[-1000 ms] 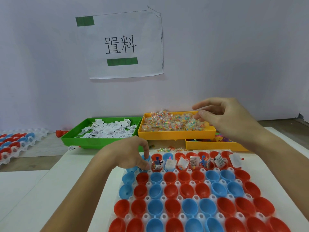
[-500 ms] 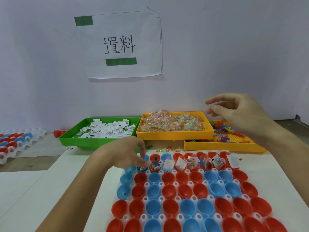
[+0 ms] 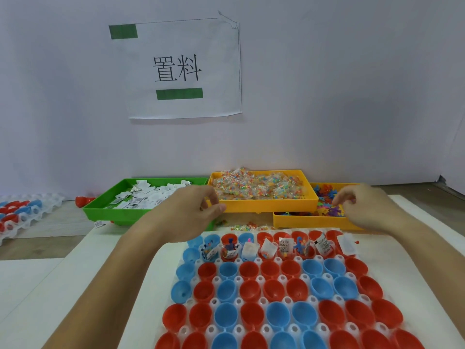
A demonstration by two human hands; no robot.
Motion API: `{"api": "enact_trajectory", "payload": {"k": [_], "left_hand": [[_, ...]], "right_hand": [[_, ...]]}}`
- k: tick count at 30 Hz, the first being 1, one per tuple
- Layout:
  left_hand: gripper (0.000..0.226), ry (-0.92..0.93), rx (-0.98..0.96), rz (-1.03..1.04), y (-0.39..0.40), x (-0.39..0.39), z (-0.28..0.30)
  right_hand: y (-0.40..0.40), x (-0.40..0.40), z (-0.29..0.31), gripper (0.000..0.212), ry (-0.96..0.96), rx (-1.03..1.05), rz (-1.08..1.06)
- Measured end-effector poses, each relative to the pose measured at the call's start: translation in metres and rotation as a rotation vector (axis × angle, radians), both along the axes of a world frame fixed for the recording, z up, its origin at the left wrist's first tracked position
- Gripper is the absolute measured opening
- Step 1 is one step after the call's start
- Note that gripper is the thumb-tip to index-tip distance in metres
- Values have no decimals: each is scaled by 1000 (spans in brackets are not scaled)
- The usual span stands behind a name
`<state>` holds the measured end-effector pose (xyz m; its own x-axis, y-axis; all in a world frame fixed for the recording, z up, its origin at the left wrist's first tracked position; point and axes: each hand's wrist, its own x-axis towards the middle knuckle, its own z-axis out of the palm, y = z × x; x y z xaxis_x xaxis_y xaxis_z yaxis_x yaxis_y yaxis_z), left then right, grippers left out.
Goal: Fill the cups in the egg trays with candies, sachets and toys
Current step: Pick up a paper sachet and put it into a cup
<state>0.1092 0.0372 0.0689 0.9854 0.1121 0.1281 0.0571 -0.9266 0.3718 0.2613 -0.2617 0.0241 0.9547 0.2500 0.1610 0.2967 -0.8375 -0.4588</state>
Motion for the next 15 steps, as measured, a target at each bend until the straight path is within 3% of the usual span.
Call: {"api": "enact_trajectory", "payload": {"k": [4, 15], "left_hand": [[16, -176, -17, -41, -7, -1, 5], [11, -252, -38, -88, -13, -2, 5]], "right_hand": [[0, 3, -13, 32, 130, -170, 5], [-2, 11, -13, 25, -8, -25, -20]]}}
